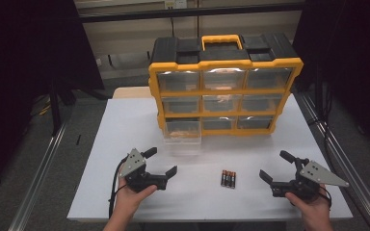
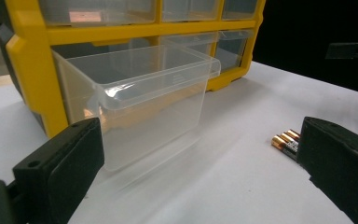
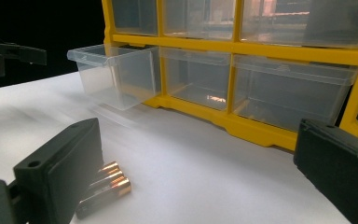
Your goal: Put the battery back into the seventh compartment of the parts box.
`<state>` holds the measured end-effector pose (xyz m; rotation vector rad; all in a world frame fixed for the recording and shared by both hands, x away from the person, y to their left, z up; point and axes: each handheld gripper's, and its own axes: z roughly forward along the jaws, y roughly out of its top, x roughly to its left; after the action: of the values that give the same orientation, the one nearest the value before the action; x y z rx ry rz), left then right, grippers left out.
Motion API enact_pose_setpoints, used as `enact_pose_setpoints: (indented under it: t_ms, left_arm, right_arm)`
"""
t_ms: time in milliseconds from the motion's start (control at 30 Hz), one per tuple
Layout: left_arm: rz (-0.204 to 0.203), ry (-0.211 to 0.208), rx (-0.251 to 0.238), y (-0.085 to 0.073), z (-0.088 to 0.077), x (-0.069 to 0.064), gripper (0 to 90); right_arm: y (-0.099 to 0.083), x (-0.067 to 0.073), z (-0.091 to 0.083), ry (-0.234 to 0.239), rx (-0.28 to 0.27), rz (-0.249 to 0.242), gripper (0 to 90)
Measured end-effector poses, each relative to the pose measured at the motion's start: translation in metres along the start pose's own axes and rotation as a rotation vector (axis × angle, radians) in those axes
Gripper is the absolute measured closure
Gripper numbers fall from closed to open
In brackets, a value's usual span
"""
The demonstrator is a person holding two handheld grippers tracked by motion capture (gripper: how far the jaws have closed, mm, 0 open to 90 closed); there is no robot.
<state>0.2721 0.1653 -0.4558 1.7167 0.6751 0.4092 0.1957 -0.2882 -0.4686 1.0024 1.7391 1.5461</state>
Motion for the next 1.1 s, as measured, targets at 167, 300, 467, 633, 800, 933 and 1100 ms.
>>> enact_pose_setpoints:
  t_ms: [167, 300, 467, 633, 800, 933, 1100]
  left_arm:
    - [0.003, -0.017, 0.002, 0.002, 0.009, -0.005, 1.3]
    - [0.016, -0.032, 0.007, 0.004, 0.014, -0.007, 1.4]
    - [0.002, -0.053, -0.003, 0.007, 0.024, -0.014, 1.7]
    - [0.018, -0.066, 0.012, 0.008, 0.031, -0.018, 1.7]
    - [0.009, -0.090, 0.017, 0.008, 0.039, -0.022, 1.8]
    - [0.008, -0.084, 0.023, 0.008, 0.046, -0.027, 1.8]
    - [0.006, -0.100, 0.031, 0.008, 0.054, -0.033, 1.8]
  right_arm:
    - [0.000, 0.001, 0.000, 0.001, 0.002, -0.002, 1.0]
    - [0.000, 0.001, 0.001, 0.006, -0.001, -0.004, 1.0]
    - [0.001, 0.000, 0.000, 0.001, 0.000, -0.002, 1.0]
    - [0.001, 0.001, 0.000, 0.004, -0.001, -0.002, 1.0]
    - [0.001, 0.000, 0.001, 0.008, -0.003, -0.007, 1.0]
    - [0.001, 0.001, 0.001, 0.007, 0.001, -0.008, 1.0]
    - [0.001, 0.001, 0.001, 0.010, 0.004, -0.007, 1.0]
